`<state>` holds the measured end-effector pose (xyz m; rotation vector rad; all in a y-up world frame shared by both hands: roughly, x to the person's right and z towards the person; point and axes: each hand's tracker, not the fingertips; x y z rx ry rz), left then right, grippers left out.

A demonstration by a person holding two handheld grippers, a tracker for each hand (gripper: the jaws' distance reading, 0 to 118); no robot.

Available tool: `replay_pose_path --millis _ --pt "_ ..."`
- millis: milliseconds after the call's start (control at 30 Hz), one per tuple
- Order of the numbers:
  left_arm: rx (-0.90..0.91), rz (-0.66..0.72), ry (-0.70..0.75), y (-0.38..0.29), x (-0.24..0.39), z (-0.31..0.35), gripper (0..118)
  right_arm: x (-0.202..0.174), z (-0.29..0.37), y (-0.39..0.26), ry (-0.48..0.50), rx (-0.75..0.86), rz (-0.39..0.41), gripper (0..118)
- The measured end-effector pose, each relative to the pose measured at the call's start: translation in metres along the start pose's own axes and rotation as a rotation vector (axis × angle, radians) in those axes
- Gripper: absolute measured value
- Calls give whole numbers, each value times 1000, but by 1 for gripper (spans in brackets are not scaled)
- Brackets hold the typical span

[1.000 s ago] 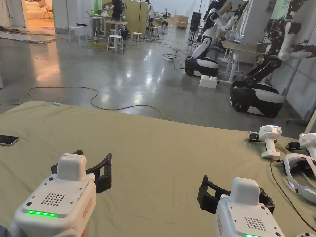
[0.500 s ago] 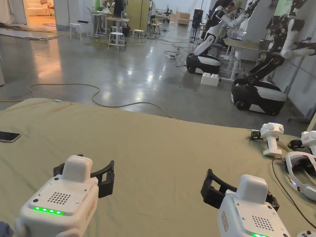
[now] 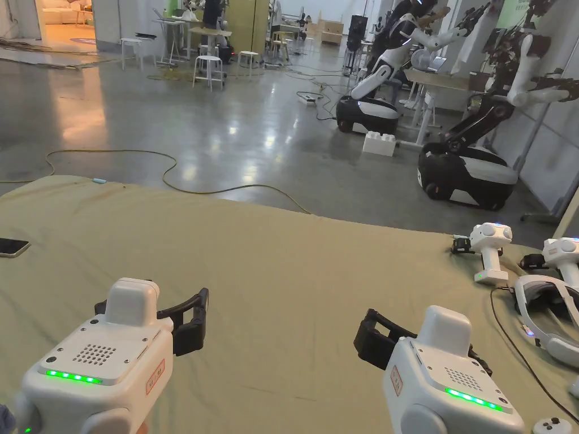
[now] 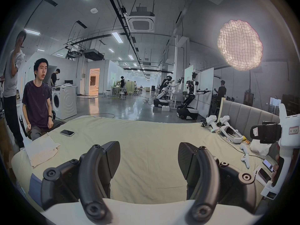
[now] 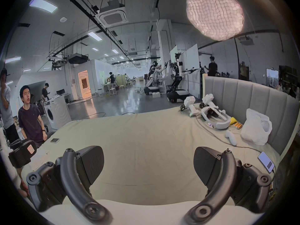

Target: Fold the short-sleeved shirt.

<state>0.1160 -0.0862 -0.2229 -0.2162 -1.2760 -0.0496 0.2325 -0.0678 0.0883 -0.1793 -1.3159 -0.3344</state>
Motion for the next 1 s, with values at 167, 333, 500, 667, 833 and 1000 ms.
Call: replay_pose_path --millis 167,333,500,667,833,1000 --pt "-4 -5 1 0 0 0 80 4 -1 0 23 -42 -70 112" --pt "-14 1 -12 0 -1 0 80 8 -5 2 6 -80 -68 112" --pt "-14 4 -3 0 0 -1 80 9 -8 3 -22 -84 -40 112" --pt "-10 17 -2 1 -1 -1 80 12 -7 4 -2 -78 -50 112" --pt "6 10 -3 1 -2 0 80 18 -3 6 20 -50 -65 112" --pt "54 16 6 0 -4 2 80 21 -7 10 27 -73 -78 112"
